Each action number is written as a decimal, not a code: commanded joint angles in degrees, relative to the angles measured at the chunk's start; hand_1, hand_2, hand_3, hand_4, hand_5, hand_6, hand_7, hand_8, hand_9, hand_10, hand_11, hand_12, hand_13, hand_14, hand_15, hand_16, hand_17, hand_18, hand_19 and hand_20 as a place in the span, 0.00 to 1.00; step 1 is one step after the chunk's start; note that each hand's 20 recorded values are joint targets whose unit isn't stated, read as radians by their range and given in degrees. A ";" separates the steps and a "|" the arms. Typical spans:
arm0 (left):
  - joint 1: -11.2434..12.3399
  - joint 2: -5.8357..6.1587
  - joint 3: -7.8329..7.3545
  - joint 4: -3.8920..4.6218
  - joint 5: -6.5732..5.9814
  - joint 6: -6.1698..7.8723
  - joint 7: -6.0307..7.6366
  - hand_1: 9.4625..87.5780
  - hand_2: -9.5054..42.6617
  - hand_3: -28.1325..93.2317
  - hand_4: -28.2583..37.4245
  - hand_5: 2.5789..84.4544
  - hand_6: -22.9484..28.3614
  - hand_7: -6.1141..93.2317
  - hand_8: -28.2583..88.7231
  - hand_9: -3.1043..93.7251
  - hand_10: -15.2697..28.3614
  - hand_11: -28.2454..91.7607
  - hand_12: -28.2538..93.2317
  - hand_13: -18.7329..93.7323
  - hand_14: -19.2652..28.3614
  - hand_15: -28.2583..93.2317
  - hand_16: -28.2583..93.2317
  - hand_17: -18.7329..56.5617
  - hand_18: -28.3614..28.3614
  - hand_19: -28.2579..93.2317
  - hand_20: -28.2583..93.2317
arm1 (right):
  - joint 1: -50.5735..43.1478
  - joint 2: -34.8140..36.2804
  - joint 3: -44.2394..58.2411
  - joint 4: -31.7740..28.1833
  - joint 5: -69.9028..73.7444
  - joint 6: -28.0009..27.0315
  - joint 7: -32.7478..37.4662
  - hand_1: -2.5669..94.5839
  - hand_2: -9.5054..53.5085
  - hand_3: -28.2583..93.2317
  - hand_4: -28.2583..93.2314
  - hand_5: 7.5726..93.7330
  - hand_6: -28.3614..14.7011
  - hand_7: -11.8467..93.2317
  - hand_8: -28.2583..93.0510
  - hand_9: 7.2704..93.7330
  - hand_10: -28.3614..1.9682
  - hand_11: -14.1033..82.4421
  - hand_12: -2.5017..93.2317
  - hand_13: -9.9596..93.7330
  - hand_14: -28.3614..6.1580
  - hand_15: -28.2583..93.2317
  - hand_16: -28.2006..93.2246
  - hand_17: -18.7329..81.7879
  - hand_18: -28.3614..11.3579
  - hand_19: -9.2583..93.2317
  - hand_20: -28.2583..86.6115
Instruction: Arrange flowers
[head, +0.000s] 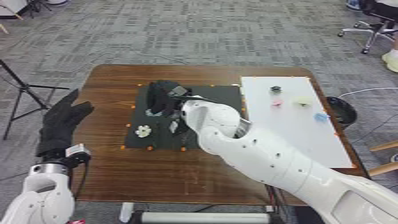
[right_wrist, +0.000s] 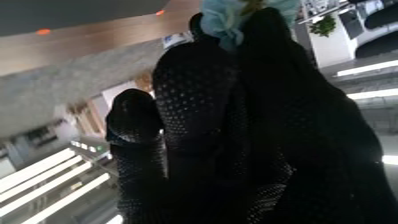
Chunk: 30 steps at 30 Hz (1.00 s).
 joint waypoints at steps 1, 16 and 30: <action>-2.31 0.39 2.24 0.71 -0.66 1.15 0.48 0.18 0.26 0.81 0.00 0.35 0.49 0.17 0.18 0.52 0.68 0.41 0.33 0.51 0.80 0.43 0.23 0.34 0.73 0.34 0.40 | -3.46 -3.42 -1.10 3.28 -2.57 6.43 -0.31 0.66 0.00 0.68 0.10 0.85 0.73 0.26 0.27 0.91 0.65 0.16 0.26 0.93 0.71 0.64 0.54 0.64 0.23 0.93 0.72; -2.76 0.03 1.87 0.99 1.11 -2.34 -0.14 0.18 0.24 0.81 0.00 0.40 0.51 0.18 0.18 0.52 0.67 0.42 0.34 0.51 0.80 0.43 0.23 0.34 0.74 0.34 0.40 | -5.43 -5.60 0.87 9.51 -12.62 8.53 1.44 0.65 0.07 0.66 0.10 0.81 0.74 0.24 0.25 0.83 0.66 0.20 0.17 0.94 0.72 0.64 0.54 0.65 0.23 0.94 0.71; -1.83 -0.79 1.02 0.94 1.21 -3.57 0.36 0.18 0.23 0.81 0.00 0.42 0.52 0.18 0.18 0.52 0.67 0.42 0.34 0.50 0.80 0.43 0.23 0.34 0.74 0.33 0.40 | -5.68 -5.89 3.18 8.38 -12.21 0.84 1.97 0.58 0.14 0.65 0.11 0.68 0.67 0.22 0.25 0.69 0.63 0.24 0.11 0.92 0.70 0.61 0.52 0.63 0.24 0.92 0.70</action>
